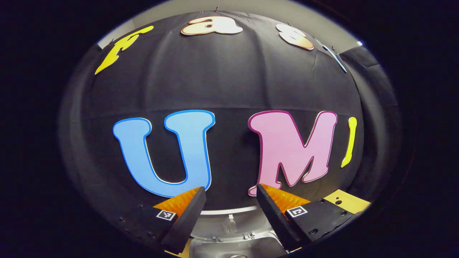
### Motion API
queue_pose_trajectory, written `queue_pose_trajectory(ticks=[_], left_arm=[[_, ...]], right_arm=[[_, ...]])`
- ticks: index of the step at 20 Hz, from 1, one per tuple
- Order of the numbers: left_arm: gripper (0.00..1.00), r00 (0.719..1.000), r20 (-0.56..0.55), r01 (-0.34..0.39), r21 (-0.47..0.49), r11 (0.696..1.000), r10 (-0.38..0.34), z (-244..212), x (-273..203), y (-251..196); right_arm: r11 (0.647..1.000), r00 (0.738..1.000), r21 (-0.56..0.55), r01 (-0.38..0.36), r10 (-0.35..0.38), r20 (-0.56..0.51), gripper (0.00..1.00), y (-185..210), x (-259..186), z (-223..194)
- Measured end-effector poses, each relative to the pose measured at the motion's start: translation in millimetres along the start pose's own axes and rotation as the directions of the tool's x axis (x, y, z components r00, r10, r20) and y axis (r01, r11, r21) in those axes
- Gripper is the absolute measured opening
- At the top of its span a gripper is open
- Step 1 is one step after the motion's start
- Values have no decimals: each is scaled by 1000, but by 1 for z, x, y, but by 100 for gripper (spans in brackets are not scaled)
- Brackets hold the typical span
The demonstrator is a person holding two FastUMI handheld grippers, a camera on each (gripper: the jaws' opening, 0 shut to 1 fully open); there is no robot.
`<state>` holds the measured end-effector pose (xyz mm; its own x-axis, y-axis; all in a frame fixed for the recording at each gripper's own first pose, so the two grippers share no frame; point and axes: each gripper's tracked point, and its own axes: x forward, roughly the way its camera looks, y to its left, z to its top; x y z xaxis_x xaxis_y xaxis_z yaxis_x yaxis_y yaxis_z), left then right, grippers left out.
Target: Press the lid of the desktop garbage bin to open it, pick up the crumpled paper on the desktop and throw it into the bin, then pick up the pop can on the desktop and drop it into the bin, and finally close the garbage bin lid.
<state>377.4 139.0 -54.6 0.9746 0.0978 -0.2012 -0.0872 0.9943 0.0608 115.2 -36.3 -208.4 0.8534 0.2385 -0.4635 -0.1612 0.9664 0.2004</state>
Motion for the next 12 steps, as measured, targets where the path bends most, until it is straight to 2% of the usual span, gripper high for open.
queue_pose_trajectory(ticks=[4,9,10,12], left_arm=[[98,997,-81,3,-75,997,-9,-21,-40,-6],[98,993,-117,-36,-74,997,27,-70,-96,-21],[96,992,-125,-39,-77,996,30,-86,-107,-23],[98,990,-137,-41,-85,996,29,-114,-122,-30]], right_arm=[[1000,1000,-7,21,-21,-9,99,-11,-4,-5],[1000,999,-3,31,-31,-17,99,-17,-9,-12],[1000,999,-4,31,-31,-21,99,-18,-11,-15],[1000,999,-5,30,-30,-20,99,-17,-14,-17]])
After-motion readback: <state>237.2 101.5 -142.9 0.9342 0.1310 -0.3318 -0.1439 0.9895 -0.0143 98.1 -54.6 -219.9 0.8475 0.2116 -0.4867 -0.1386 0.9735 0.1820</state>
